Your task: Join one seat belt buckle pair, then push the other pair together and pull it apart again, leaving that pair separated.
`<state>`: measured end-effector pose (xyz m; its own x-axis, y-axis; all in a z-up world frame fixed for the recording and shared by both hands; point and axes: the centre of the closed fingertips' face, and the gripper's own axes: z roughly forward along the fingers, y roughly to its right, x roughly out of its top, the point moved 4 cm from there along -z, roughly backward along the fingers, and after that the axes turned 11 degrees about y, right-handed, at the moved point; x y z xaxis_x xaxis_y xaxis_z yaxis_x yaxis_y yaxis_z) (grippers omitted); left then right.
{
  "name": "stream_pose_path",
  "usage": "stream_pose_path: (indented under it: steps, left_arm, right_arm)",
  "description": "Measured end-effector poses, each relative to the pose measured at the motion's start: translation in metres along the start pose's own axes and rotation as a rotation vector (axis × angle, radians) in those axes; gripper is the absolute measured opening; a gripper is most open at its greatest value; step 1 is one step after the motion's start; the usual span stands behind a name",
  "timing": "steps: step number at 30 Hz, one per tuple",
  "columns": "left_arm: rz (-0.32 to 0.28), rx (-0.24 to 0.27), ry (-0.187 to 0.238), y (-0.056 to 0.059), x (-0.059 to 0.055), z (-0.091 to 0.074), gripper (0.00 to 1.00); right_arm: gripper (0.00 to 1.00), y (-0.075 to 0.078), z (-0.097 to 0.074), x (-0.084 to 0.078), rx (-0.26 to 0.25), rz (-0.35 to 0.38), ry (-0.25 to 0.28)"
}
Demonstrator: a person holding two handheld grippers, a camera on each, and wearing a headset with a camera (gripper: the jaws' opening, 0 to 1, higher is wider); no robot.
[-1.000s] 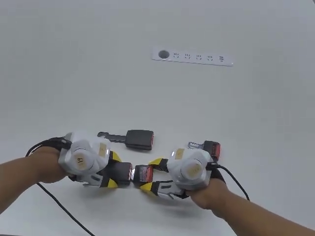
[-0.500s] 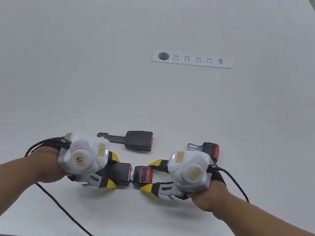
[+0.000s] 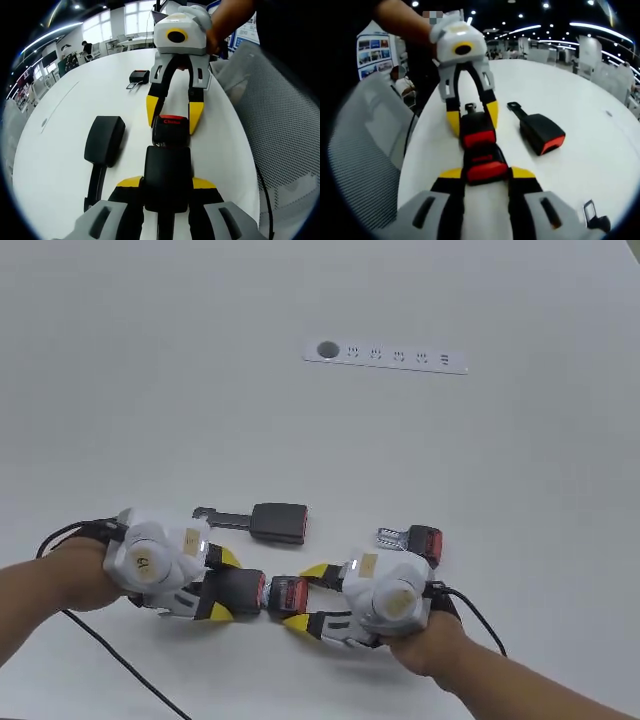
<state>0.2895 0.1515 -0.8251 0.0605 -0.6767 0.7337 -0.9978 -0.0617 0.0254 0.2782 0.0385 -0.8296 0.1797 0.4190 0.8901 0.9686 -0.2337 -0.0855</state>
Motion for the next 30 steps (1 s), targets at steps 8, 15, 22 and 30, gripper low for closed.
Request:
stream_pose_path:
  steps: [8, 15, 22, 30]
  left_arm:
    - [-0.007, 0.003, 0.017, 0.0021, 0.0018, -0.0016, 0.34]
    - [-0.013, 0.0, 0.034, 0.0038, 0.0046, -0.0031, 0.34]
    - [-0.014, 0.0, 0.048, 0.0063, 0.0075, -0.0043, 0.34]
    - [-0.025, 0.004, 0.059, 0.0051, 0.0025, -0.005, 0.34]
  right_arm:
    - [0.32, -0.0009, -0.0012, -0.0003, -0.005, 0.001, 0.018]
    - [0.32, -0.0008, -0.0011, -0.001, 0.004, -0.029, 0.014]
    - [0.32, -0.0007, -0.0011, -0.0013, 0.002, -0.02, 0.02]
    - [0.32, -0.0011, -0.0013, -0.001, 0.003, -0.026, 0.025]
